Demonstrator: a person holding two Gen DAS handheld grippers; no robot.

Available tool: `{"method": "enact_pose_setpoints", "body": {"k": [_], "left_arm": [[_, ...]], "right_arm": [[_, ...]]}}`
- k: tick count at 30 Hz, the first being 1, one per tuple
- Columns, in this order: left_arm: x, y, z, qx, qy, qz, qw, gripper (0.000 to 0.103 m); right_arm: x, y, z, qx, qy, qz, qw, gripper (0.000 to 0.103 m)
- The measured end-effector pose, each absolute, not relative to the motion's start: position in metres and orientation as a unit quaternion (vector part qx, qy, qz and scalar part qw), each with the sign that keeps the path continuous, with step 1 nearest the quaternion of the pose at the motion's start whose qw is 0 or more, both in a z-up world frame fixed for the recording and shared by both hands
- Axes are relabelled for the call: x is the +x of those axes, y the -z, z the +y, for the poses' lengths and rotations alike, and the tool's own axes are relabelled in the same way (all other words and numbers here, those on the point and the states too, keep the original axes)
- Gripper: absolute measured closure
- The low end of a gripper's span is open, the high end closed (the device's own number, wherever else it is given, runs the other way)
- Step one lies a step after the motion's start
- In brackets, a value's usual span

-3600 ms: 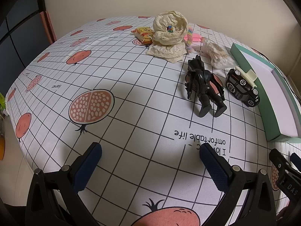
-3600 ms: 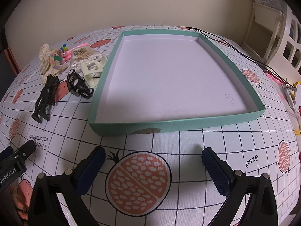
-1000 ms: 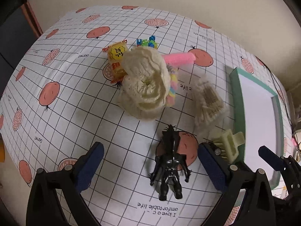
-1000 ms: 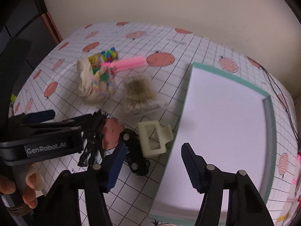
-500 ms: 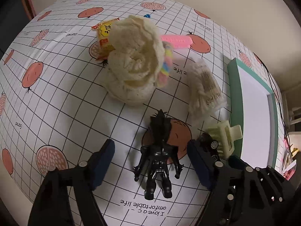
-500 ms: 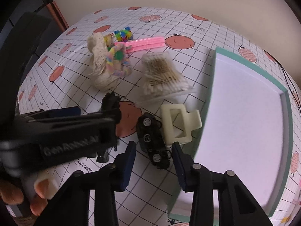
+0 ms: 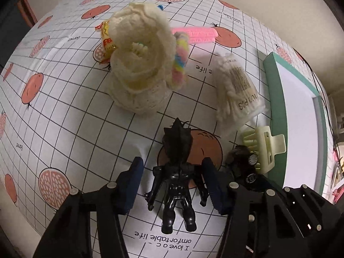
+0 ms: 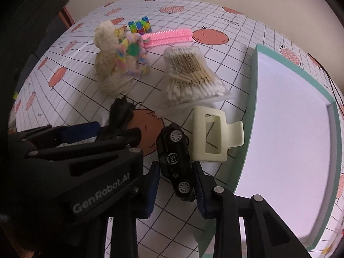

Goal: Organize objects
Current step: 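Grasp the black action figure with the left gripper while the right gripper grasps the black toy car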

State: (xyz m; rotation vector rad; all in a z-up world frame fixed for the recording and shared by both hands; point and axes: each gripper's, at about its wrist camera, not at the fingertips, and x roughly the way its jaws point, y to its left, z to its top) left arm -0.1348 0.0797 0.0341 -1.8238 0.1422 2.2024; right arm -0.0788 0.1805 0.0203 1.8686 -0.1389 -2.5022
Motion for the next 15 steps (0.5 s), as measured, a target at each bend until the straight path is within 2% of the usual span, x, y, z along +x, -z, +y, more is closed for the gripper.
{"method": "enact_pose_setpoints", "body": {"k": [3,7,15], "left_arm": [[-0.136,-0.035,0.082,-0.628,-0.763,0.059,0.137,0.048],[-0.14,-0.036,0.084,-0.625,-0.766,0.069,0.137,0.057],[-0.148,-0.038,0.087,-0.622,-0.766,0.077,0.142,0.057]], "right_arm": [[-0.08,-0.019,0.183,0.599,0.799,-0.052,0.005,0.071],[-0.081,-0.016,0.184,0.601,0.798,-0.049,0.002,0.071],[-0.081,-0.014,0.189,0.596,0.8,-0.061,0.005,0.071]]}}
